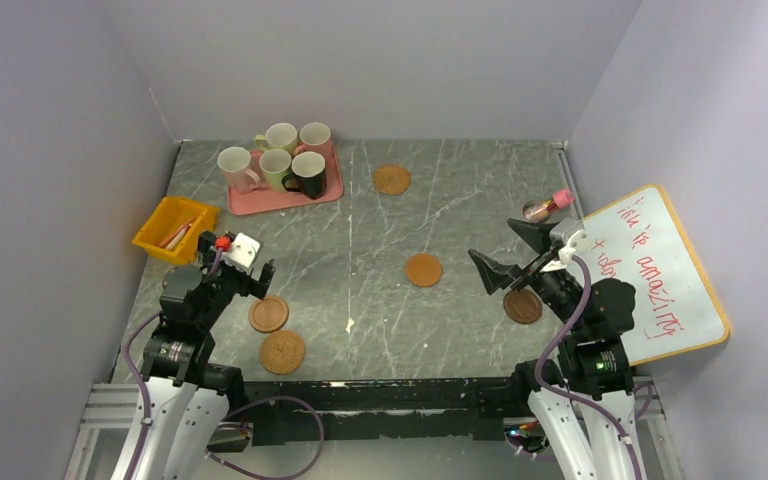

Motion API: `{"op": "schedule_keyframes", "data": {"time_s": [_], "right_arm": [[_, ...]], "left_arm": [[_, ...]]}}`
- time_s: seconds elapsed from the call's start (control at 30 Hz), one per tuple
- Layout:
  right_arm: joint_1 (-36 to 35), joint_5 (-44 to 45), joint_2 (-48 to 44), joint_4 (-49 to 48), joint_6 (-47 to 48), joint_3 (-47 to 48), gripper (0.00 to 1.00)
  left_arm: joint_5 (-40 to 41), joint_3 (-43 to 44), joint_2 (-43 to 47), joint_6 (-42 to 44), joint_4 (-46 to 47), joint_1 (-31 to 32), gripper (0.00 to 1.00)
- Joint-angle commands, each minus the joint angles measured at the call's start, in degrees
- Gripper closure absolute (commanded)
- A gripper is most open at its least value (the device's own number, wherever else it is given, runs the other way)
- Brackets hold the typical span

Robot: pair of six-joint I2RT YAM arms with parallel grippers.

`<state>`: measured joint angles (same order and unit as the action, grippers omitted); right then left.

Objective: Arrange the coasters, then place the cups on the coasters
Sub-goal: Move the coaster to the center of the board.

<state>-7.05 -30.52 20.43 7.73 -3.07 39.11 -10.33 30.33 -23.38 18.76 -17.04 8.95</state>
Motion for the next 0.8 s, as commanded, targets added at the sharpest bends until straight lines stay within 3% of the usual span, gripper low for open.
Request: {"op": "schedule_keyframes", "data": {"time_s": [0.0, 0.27, 0.43, 0.77], "right_arm": [[-0.77, -1.09, -0.82, -1.88, 1.00, -1.12, 0.00], [-0.77, -1.97, -0.69, -2.21, 5.02, -2.04, 0.00], [-0.78, -3.49, -2.62, -2.14, 17.01, -4.99, 0.00], [-0.84, -4.80, -1.23, -0.16, 21.04, -5.17, 0.00]], "left_arm": [[-1.24, -0.18, 0.28, -0.05, 1.75, -0.07, 0.04], [-1.35, -0.18, 0.17, 0.05, 1.74, -0.07, 0.04], [-0.97, -0.10, 0.02, 0.18, 1.66, -0.07, 0.04], [-1.24, 1.35, -1.69, 4.66, -0.68, -0.07, 0.04]]}}
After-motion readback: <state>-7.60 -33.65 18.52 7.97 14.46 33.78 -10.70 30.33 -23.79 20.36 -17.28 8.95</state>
